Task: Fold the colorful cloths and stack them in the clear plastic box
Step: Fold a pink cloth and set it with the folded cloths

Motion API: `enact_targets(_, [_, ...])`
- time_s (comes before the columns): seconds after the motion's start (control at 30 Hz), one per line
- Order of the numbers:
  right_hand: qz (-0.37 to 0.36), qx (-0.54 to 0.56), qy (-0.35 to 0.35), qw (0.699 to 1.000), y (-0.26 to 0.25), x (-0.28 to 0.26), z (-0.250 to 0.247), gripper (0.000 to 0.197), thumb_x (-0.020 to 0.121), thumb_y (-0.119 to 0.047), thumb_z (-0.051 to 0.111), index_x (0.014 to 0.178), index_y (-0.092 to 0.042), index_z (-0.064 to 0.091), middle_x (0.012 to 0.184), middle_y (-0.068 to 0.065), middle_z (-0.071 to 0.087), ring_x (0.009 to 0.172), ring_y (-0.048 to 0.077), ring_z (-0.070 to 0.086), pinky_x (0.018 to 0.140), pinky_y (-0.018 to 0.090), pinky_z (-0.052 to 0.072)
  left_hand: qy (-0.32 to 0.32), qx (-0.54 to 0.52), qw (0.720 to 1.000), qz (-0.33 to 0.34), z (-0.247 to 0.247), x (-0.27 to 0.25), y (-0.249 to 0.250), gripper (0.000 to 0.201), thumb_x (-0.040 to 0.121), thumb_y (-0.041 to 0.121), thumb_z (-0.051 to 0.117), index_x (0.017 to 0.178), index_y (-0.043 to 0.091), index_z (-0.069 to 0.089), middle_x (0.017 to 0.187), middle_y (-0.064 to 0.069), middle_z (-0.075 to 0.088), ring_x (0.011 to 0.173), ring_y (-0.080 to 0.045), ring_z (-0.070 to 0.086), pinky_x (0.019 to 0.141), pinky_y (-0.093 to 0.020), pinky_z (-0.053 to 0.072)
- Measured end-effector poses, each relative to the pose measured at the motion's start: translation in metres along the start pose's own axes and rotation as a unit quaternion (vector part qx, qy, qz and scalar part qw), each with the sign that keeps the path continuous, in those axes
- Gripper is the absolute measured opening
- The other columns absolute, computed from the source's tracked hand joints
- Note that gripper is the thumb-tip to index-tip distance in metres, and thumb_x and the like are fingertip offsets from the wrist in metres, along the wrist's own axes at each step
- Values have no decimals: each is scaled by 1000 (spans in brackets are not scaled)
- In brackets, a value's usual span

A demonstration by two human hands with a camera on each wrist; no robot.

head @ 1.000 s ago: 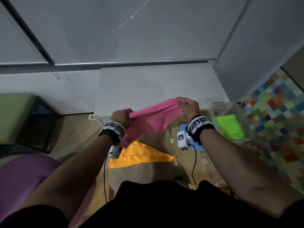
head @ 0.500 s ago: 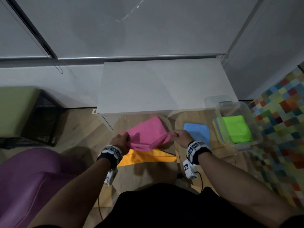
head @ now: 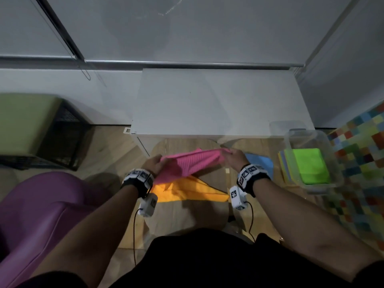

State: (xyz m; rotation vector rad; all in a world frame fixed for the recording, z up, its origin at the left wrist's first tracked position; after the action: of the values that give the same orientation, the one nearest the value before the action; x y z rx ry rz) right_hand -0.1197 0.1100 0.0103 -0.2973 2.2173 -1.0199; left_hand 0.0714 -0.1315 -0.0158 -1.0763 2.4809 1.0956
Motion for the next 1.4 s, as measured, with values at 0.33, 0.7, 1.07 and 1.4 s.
enact_targets(0.33, [-86, 248, 135, 955, -60, 7, -44, 13, 92, -33, 60, 95, -23, 68, 93, -1, 67, 84, 12, 60, 76, 26, 53, 179, -190, 947, 189, -98, 11, 67, 21, 80, 8, 72, 92, 23, 62, 77, 7, 66, 65, 8, 58, 59, -11, 46])
enact_targets(0.7, [55, -72, -75, 993, 116, -19, 43, 18, 91, -27, 63, 95, -12, 73, 80, 2, 60, 78, 16, 56, 55, 15, 37, -152, 70, 983, -70, 53, -3, -77, 40, 77, 39, 75, 111, 18, 71, 109, 0, 70, 104, -17, 63, 94, -29, 47])
enact_targets(1.07, [107, 36, 20, 993, 103, 14, 55, 34, 93, -32, 61, 118, -11, 67, 101, 4, 69, 98, 23, 65, 84, 31, 50, -54, -72, 986, -140, 54, 24, -116, 45, 71, 70, 48, 70, 27, 63, 73, -4, 66, 78, -26, 64, 80, -38, 54])
enact_targets(1.4, [116, 28, 51, 992, 90, 82, 71, 39, 99, -31, 49, 134, -15, 54, 96, -1, 61, 76, 11, 56, 60, 20, 40, 13, -84, 977, -195, 73, 68, -89, 37, 102, 38, 36, 115, 6, 51, 109, -27, 61, 101, -41, 59, 74, -32, 35])
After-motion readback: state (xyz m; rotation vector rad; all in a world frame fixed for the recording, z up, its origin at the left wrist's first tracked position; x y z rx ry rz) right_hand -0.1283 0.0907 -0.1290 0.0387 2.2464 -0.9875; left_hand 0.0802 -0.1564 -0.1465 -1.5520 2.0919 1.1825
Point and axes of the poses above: each hand's wrist, its own x-axis towards the middle knuckle, its own z-axis out of the palm, y = z × x, the point moved 4 cm from there along x, towards the middle knuckle
